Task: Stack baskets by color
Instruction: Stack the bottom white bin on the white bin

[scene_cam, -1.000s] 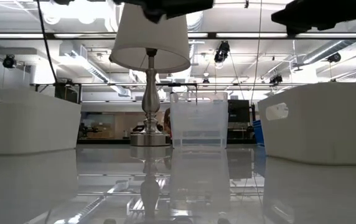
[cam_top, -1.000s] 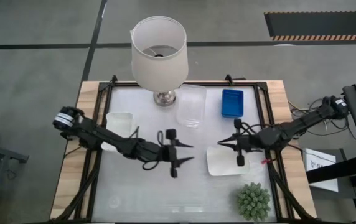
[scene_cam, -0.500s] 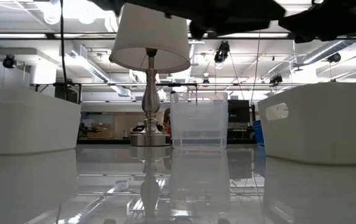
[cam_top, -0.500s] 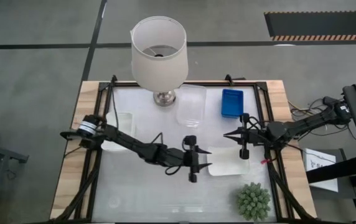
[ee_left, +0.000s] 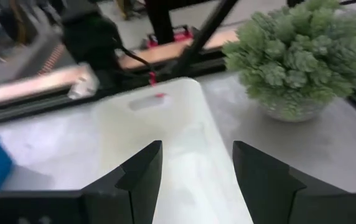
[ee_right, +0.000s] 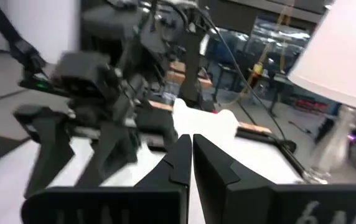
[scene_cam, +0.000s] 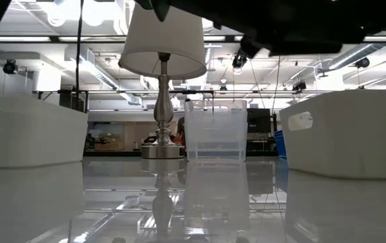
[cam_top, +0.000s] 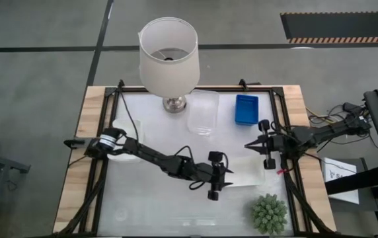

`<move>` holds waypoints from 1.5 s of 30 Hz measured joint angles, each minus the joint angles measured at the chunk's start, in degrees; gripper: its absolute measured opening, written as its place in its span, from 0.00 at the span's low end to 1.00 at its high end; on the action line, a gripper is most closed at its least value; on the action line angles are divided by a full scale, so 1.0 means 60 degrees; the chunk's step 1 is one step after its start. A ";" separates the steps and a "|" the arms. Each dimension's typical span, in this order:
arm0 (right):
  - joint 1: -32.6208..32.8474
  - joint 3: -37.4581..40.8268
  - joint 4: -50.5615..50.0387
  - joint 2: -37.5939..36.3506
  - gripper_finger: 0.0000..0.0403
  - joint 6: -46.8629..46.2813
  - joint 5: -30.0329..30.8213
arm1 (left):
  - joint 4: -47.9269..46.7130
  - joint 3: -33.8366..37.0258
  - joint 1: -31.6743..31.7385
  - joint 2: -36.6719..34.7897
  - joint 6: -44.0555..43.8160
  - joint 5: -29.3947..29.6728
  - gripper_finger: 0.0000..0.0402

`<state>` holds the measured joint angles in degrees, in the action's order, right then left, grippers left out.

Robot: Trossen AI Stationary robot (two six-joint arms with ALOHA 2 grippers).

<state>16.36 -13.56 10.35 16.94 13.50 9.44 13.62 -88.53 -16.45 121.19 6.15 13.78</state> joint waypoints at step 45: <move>0.0004 0.0018 -0.0283 -0.0250 0.02 -0.0758 -0.0181 | -0.0021 0.0102 -0.0104 0.0929 -0.2212 -0.0314 0.45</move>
<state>16.38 -13.45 8.65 15.44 8.95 8.36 13.50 -87.92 -17.07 126.77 -7.12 11.89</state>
